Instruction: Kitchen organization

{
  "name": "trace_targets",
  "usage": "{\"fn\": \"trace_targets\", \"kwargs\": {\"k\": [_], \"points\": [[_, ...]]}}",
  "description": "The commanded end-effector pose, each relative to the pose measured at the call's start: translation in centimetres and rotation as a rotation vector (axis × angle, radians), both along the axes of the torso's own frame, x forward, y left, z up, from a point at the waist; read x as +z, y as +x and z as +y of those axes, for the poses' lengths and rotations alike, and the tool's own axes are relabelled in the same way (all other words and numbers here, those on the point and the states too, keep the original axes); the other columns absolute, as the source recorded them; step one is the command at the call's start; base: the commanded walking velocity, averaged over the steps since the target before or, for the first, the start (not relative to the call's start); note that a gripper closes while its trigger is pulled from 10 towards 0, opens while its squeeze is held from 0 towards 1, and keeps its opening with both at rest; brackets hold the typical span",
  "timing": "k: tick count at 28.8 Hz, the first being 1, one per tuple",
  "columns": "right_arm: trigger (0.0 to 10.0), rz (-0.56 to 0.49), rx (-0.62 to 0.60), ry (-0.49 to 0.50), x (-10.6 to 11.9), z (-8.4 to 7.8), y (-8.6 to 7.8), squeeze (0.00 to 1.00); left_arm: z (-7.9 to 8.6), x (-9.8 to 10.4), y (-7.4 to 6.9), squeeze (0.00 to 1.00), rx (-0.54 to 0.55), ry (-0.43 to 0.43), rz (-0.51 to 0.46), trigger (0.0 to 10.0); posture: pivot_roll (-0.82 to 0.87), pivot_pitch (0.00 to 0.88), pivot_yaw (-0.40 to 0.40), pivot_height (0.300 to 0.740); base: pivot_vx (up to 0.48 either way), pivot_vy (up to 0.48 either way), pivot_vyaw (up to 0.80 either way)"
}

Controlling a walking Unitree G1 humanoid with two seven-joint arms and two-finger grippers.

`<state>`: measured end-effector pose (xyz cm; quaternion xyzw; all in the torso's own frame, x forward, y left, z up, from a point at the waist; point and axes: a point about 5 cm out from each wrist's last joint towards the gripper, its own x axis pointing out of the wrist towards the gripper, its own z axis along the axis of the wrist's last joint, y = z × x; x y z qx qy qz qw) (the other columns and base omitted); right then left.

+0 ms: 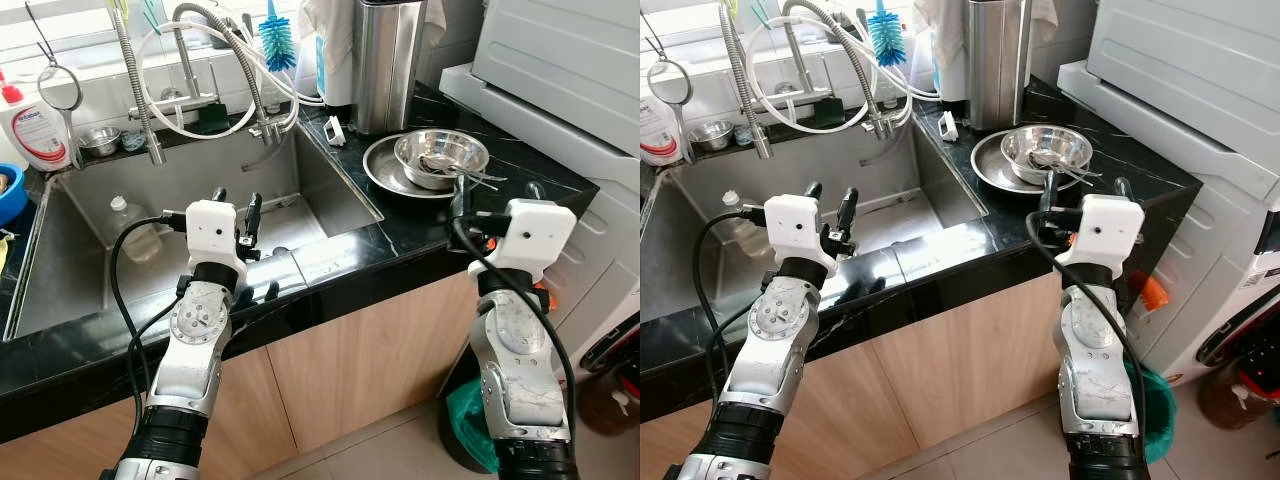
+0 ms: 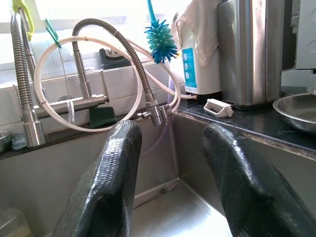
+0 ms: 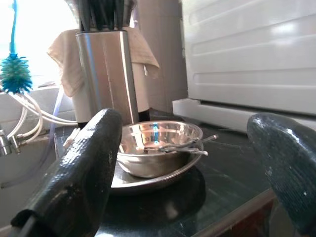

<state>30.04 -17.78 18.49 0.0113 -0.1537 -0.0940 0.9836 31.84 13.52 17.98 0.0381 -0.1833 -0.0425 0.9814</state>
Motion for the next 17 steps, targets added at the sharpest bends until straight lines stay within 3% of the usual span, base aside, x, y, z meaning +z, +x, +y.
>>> {"fn": "trace_targets", "kwargs": {"k": [1,3,6,8,17], "points": [[10.0,0.000,0.005,0.086,0.2,-0.5,0.4,1.00,0.1,0.2,0.1,0.00,0.010,0.005,-0.008,10.0,-0.20,0.000,0.077,0.740,0.000,0.000,0.00],[10.0,-0.012,0.012,0.165,0.4,-0.8,0.6,1.00,0.1,0.2,0.1,0.00,0.009,0.005,-0.006,10.0,-0.21,0.000,0.076,0.740,0.000,0.000,0.00],[10.0,-0.005,0.006,0.171,0.5,-1.0,0.9,1.00,0.1,0.1,0.1,0.00,0.009,0.006,-0.003,10.0,-0.21,0.000,0.077,0.740,0.000,0.000,0.00],[10.0,0.004,-0.010,0.187,0.3,-1.2,1.1,0.00,0.1,0.1,0.1,0.00,0.009,0.005,-0.002,10.0,-0.21,0.000,0.079,0.740,0.000,0.000,0.00],[10.0,0.041,-0.036,0.355,0.0,-1.8,2.3,0.00,0.1,0.1,0.2,0.00,0.010,0.008,0.001,10.0,-0.21,0.000,0.082,0.740,0.000,0.000,0.00]]}}
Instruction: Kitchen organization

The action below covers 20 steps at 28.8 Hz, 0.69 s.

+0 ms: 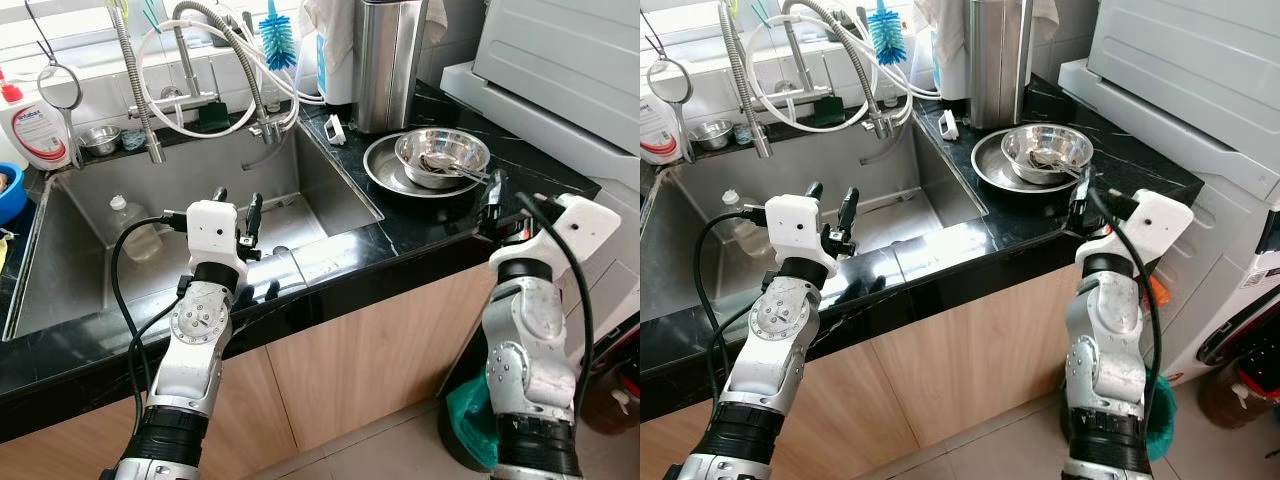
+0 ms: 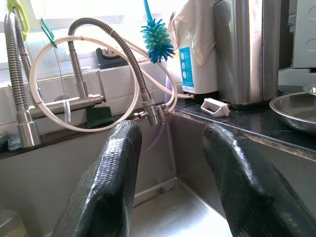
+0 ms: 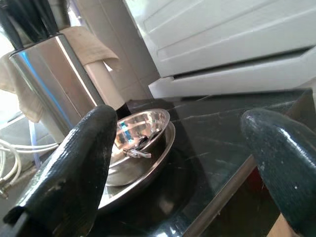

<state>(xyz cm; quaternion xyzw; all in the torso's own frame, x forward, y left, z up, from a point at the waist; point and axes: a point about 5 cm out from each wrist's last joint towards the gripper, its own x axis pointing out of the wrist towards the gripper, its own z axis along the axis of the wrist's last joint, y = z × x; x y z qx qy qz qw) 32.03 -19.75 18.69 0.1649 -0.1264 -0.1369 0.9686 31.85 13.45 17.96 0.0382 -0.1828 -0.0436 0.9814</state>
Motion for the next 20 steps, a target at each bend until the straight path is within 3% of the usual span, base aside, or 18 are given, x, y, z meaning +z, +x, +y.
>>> {"fn": "trace_targets", "kwargs": {"k": [1,6,11,12,13,14,16,17,20], "points": [[10.0,0.014,0.008,0.031,-0.1,0.1,0.4,0.00,0.2,0.1,0.1,0.00,0.012,0.007,0.000,10.0,-0.21,0.000,0.083,0.740,0.000,0.000,0.00],[10.0,0.054,0.007,0.136,-1.0,0.0,1.0,0.00,0.3,0.1,0.2,0.00,0.015,0.010,0.002,10.0,-0.20,0.000,0.086,0.740,0.000,0.000,0.00],[10.0,0.052,0.029,0.128,-0.7,0.4,1.6,0.00,0.4,0.1,0.1,0.00,0.019,0.011,0.001,10.0,-0.20,0.000,0.084,0.740,0.000,0.000,0.00],[3.6,0.050,0.039,0.129,-0.6,0.5,1.8,0.00,0.4,0.1,0.0,0.00,0.018,0.011,0.002,10.0,-0.20,0.000,0.084,0.740,0.000,0.000,0.00],[3.6,0.048,0.043,0.130,-0.6,0.6,1.8,0.00,0.4,0.1,0.0,0.00,0.018,0.011,0.002,10.0,-0.20,0.000,0.084,0.740,0.000,0.000,0.00],[5.9,0.050,0.048,0.122,-0.6,0.7,1.9,0.00,0.4,0.0,0.0,0.00,0.018,0.011,0.002,10.0,-0.20,0.000,0.083,0.740,0.000,0.000,0.00],[5.9,0.052,0.051,0.116,-0.6,0.7,1.9,0.00,0.4,0.0,0.0,0.00,0.018,0.011,0.002,10.0,-0.20,0.000,0.083,0.740,0.000,0.000,0.00],[10.0,0.044,0.067,0.103,-0.4,1.1,2.1,0.00,0.4,0.1,-0.1,0.00,0.020,0.010,-0.001,10.0,-0.19,0.000,0.082,0.740,0.000,0.000,0.00],[10.0,0.034,0.074,0.104,-0.3,1.3,2.1,0.00,0.4,0.1,-0.1,0.00,0.020,0.011,-0.004,10.0,-0.19,0.000,0.081,0.740,0.000,0.000,0.00]]}}
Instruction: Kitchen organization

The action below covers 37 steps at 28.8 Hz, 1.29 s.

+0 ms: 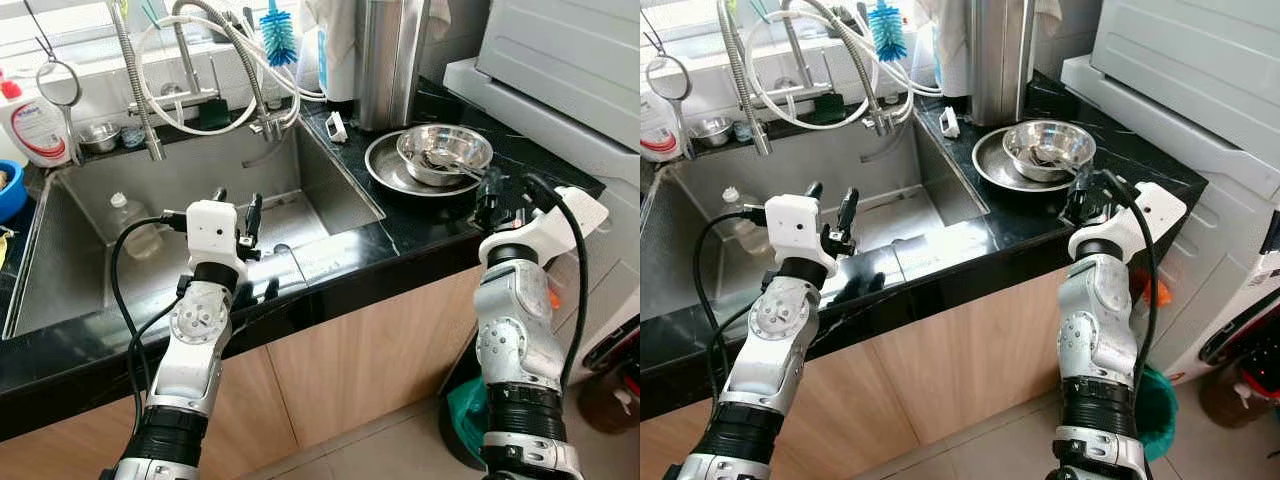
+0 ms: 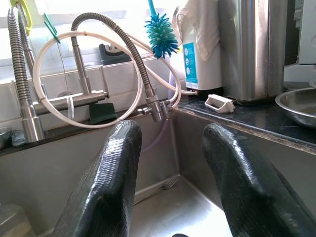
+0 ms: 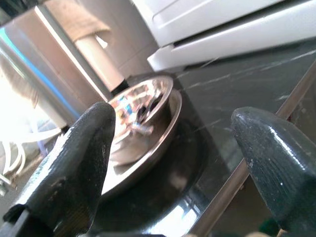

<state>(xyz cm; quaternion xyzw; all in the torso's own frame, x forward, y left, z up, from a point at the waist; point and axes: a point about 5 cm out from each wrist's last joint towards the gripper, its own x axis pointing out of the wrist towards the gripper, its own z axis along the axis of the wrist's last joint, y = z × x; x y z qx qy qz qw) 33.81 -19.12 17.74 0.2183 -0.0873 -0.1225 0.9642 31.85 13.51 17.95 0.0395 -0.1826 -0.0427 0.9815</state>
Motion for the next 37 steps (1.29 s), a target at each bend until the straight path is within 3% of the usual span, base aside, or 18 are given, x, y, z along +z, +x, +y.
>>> {"fn": "trace_targets", "kwargs": {"k": [1,8,9,10,37], "points": [[10.0,-0.022,0.020,-0.007,0.67,0.66,0.36,0.00,0.34,0.14,-0.07,0.00,0.018,0.009,-0.005,10.0,-0.19,0.000,0.081,0.740,0.000,0.000,0.00],[10.0,-0.022,0.027,0.002,0.54,0.90,0.63,0.00,0.17,0.06,-0.20,0.00,0.009,0.009,-0.008,10.0,-0.18,0.000,0.079,0.740,0.000,0.000,0.00],[4.6,-0.025,0.030,0.002,0.57,0.93,0.67,0.00,0.17,0.06,-0.19,0.00,0.009,0.009,-0.007,10.0,-0.18,0.000,0.079,0.740,0.000,0.000,0.00],[0.0,-0.026,0.032,0.001,0.60,0.97,0.70,0.00,0.18,0.05,-0.18,0.00,0.009,0.010,-0.007,10.0,-0.18,0.000,0.079,0.740,0.000,0.000,0.00],[0.0,-0.036,0.032,0.012,0.76,1.18,1.09,0.00,0.44,0.04,-0.06,0.00,0.021,0.015,0.002,10.0,-0.19,0.000,0.083,0.740,0.000,0.000,0.00]]}}
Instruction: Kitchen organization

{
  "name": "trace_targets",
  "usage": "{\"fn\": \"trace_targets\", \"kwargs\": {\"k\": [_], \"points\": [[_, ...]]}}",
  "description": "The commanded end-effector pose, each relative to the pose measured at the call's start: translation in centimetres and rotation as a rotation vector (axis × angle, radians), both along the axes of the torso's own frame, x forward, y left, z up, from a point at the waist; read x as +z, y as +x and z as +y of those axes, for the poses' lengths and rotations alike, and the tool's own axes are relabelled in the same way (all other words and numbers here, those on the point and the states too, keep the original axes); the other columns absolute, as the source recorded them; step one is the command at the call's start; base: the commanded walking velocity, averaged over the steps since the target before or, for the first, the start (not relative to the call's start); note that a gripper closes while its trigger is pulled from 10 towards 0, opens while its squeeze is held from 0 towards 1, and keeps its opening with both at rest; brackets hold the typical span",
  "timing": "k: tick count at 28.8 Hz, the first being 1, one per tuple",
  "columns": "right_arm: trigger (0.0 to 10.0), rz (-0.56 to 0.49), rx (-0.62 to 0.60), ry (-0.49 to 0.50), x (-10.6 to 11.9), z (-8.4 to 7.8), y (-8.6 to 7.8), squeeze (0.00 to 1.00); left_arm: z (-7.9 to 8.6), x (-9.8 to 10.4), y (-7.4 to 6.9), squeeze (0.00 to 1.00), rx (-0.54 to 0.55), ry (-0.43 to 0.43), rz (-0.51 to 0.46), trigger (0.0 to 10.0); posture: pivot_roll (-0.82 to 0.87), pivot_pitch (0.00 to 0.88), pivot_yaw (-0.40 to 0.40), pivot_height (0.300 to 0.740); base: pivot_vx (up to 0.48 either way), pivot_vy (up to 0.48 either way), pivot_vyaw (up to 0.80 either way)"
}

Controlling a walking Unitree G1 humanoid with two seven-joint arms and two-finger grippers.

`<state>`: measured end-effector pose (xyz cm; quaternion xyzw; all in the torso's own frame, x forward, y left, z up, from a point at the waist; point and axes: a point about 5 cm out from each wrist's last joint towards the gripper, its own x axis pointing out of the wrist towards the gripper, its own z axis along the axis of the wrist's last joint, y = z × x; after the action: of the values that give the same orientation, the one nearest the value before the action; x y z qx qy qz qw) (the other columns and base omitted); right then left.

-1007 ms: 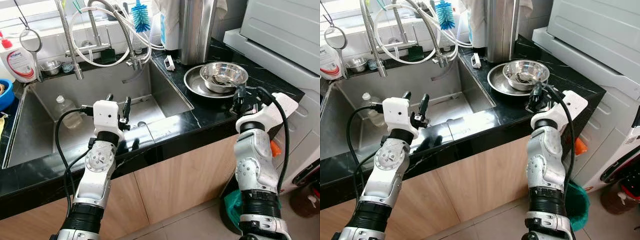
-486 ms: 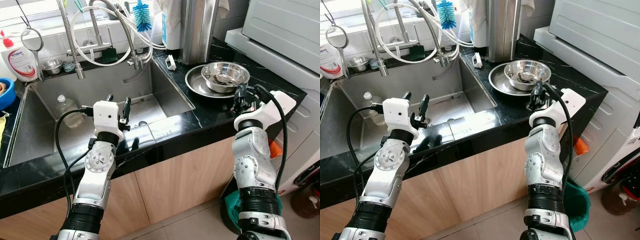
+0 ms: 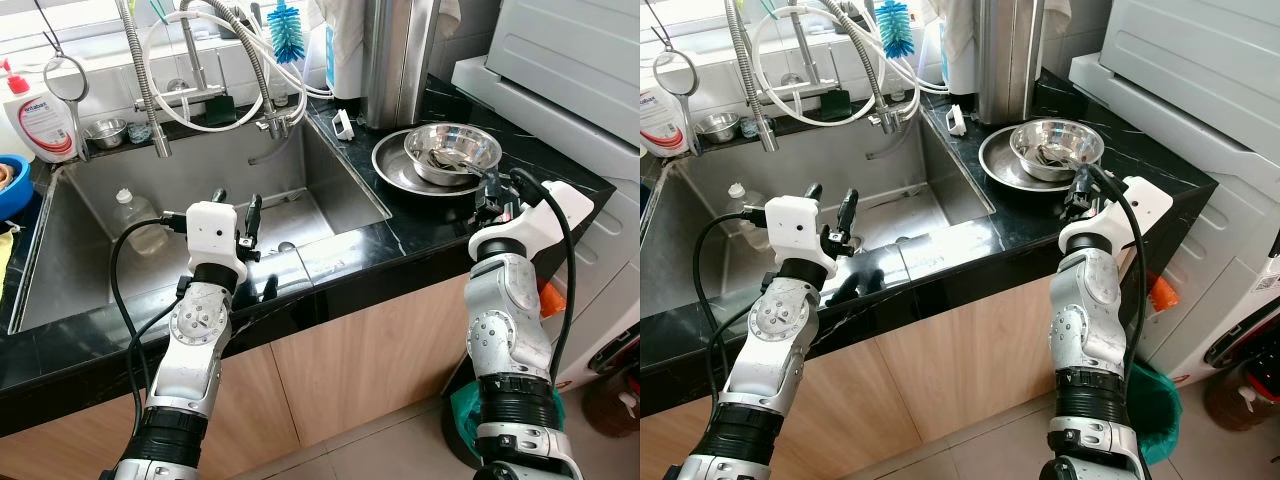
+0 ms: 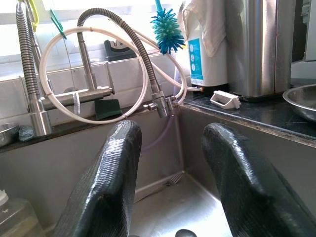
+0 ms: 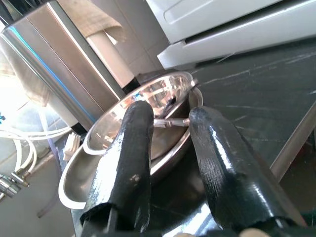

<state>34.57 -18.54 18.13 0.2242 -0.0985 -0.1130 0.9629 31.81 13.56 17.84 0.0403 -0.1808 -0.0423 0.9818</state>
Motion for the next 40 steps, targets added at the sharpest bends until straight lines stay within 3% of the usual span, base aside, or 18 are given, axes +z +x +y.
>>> {"fn": "trace_targets", "kwargs": {"k": [1,11,12,13,23,28,35,40], "points": [[0.0,-0.008,0.018,0.004,0.4,0.6,0.3,0.00,0.4,0.2,0.0,0.00,0.020,0.014,-0.001,10.0,-0.19,0.000,0.083,0.740,0.000,0.000,0.00],[0.0,-0.008,0.018,0.002,0.4,0.5,0.4,0.00,0.4,0.1,0.1,0.00,0.022,0.013,0.003,10.0,-0.19,0.000,0.081,0.740,0.000,0.000,0.00],[2.2,-0.009,0.021,0.000,0.4,0.6,0.5,0.00,0.5,0.1,0.1,0.00,0.025,0.013,0.003,10.0,-0.19,0.000,0.081,0.740,0.000,0.000,0.00],[10.0,-0.010,0.024,-0.001,0.5,0.6,0.5,0.00,0.5,0.1,0.1,0.00,0.025,0.013,0.003,10.0,-0.19,0.000,0.081,0.740,0.000,0.000,0.00],[10.0,-0.034,0.062,-0.003,0.8,1.5,0.5,0.00,0.2,0.1,0.0,0.00,0.012,0.016,-0.003,10.0,-0.18,0.000,0.080,0.740,0.000,0.000,0.00],[10.0,-0.149,0.128,-0.051,3.1,2.7,0.6,0.00,0.3,0.3,0.2,0.00,0.014,0.018,-0.009,10.0,-0.19,0.000,0.083,0.740,0.000,0.000,0.00],[10.0,-0.186,0.149,-0.095,3.8,3.1,0.3,0.00,0.3,0.2,0.1,0.00,0.018,0.017,-0.004,10.0,-0.18,0.000,0.081,0.740,0.000,0.000,0.00],[10.0,-0.225,0.248,-0.332,4.8,5.0,0.2,0.00,0.4,0.2,0.1,0.00,0.021,0.017,-0.004,10.0,-0.19,0.000,0.080,0.740,0.000,0.000,0.00]]}}
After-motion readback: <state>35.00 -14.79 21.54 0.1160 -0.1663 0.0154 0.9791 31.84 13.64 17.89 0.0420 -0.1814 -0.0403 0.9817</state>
